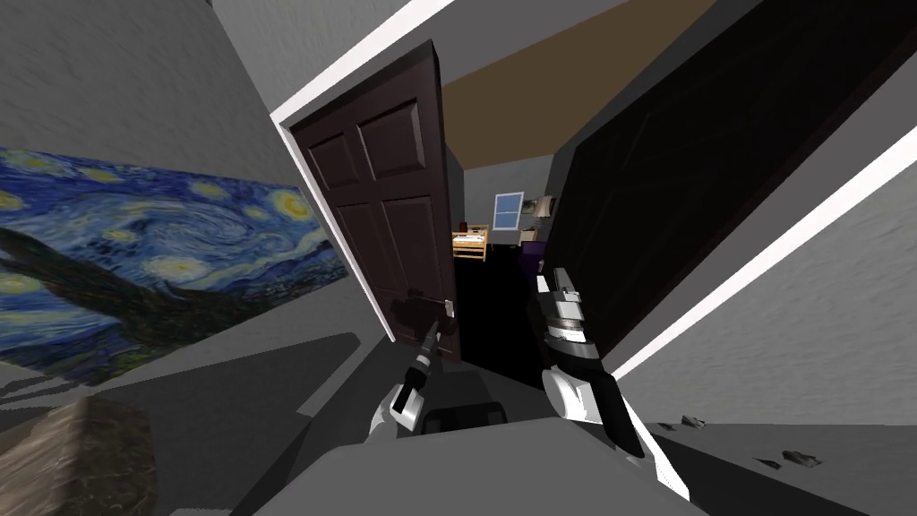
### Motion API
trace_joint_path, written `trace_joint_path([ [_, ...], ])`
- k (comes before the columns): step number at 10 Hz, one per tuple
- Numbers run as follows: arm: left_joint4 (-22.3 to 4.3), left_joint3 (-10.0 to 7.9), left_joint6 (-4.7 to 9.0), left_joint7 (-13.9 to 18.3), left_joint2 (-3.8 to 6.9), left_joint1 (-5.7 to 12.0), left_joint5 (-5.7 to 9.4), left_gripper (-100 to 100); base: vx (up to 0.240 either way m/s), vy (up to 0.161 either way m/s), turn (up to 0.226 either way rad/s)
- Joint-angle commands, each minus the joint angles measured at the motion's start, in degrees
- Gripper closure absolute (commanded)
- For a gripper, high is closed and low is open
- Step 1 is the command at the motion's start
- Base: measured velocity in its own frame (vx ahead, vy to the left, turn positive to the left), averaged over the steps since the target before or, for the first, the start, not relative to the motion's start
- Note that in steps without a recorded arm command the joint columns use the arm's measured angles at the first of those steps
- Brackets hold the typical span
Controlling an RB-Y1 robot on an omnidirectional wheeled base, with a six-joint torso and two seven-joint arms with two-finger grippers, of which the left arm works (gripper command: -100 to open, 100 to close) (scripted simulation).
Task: Push the door open
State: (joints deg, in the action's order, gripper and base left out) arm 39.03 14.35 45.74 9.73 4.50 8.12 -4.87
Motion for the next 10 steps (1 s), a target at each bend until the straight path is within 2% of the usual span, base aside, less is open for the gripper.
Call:
trace_joint_path([
  [1,0.0,0.00,0.00,0.0,0.00,0.00,0.00,-100,0.055,0.009,-0.001],
  [5,-0.8,-0.61,0.09,-0.5,-0.07,0.30,0.27,-100,0.188,-0.066,-0.033],
  [9,-1.4,-1.18,0.06,-0.9,-0.76,0.51,0.54,-100,0.215,-0.055,-0.028],
  [10,-1.3,-1.04,0.09,-0.9,-0.65,0.35,0.47,-100,0.073,-0.022,0.008],
])
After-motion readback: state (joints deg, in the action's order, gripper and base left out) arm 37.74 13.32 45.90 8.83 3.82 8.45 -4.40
